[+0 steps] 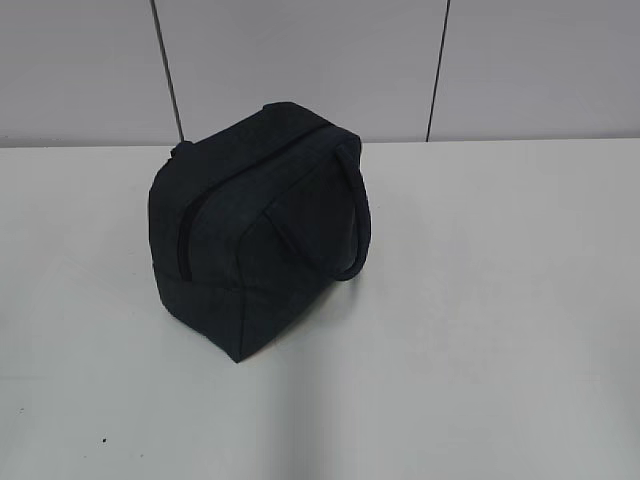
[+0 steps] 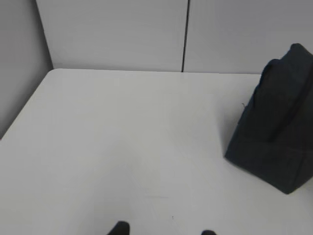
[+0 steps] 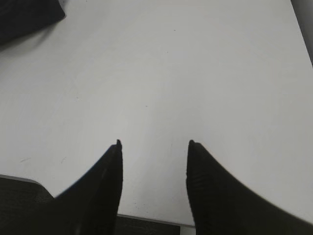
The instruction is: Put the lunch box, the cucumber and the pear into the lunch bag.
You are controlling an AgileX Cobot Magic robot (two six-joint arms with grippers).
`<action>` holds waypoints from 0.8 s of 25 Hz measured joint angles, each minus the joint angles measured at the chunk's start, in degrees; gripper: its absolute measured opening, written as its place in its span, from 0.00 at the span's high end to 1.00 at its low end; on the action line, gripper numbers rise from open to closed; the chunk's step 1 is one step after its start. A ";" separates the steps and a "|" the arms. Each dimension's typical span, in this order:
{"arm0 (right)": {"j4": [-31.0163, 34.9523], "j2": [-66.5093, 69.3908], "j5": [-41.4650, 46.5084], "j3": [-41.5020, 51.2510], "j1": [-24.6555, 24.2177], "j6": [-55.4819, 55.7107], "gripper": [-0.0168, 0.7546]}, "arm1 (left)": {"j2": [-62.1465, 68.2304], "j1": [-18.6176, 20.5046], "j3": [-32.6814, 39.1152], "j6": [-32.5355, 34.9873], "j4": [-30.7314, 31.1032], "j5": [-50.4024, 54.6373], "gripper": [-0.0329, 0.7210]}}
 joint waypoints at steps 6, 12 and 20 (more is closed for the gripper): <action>0.00 0.00 0.00 0.00 -3.01 -0.07 0.53 | 0.00 3.46 0.00 0.00 0.00 -0.06 0.61; -0.04 0.00 0.00 0.00 -3.11 -0.07 0.53 | 0.00 3.52 0.00 0.00 0.00 -0.06 0.62; -0.04 0.00 -0.10 0.00 -3.11 -0.07 0.53 | 0.00 3.52 0.00 0.00 0.00 -0.06 0.62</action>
